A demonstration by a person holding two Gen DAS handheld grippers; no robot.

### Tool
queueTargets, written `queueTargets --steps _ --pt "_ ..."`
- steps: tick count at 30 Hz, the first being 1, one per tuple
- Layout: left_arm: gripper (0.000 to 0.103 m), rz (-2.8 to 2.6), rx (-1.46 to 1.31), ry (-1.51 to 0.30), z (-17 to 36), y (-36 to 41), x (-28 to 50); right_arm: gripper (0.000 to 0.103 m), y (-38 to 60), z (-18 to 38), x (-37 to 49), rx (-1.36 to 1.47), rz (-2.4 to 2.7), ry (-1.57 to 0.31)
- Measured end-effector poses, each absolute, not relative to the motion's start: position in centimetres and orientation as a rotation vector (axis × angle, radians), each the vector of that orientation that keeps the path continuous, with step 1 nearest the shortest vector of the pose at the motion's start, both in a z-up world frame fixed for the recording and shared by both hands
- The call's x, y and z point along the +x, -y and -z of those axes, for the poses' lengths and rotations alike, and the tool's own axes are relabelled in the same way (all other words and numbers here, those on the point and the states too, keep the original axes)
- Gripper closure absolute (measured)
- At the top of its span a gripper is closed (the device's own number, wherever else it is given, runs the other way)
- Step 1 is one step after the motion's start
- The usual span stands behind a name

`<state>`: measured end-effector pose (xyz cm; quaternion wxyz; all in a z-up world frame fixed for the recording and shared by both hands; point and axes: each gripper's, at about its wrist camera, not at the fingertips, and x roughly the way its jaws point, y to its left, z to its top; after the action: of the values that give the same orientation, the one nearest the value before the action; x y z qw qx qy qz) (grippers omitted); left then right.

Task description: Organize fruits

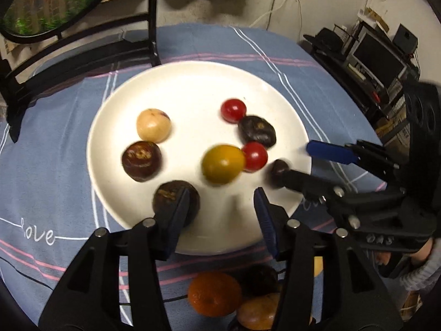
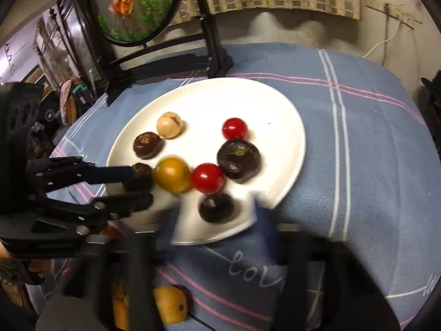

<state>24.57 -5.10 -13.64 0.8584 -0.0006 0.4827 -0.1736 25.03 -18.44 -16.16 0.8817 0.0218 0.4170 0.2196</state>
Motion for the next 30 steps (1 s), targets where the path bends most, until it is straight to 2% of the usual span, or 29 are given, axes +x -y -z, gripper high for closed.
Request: queueTargets --steps 7,14,23,30 --pt "0.051 0.270 -0.044 -0.998 11.7 0.8 21.2 0.040 20.1 13.8 21.9 0.131 -0.460 -0.805" --pt "0.051 0.182 -0.061 -1.069 13.1 -3.3 13.0 0.038 21.4 13.7 14.6 0.203 -0.451 -0.839" --pt "0.049 0.235 -0.034 -1.063 13.6 -1.2 8.0 0.036 21.7 14.6 6.9 0.291 -0.451 -0.938" --pt "0.045 0.309 0.026 -1.031 12.5 1.1 8.0 0.033 21.7 12.7 4.8 0.251 -0.429 -0.882"
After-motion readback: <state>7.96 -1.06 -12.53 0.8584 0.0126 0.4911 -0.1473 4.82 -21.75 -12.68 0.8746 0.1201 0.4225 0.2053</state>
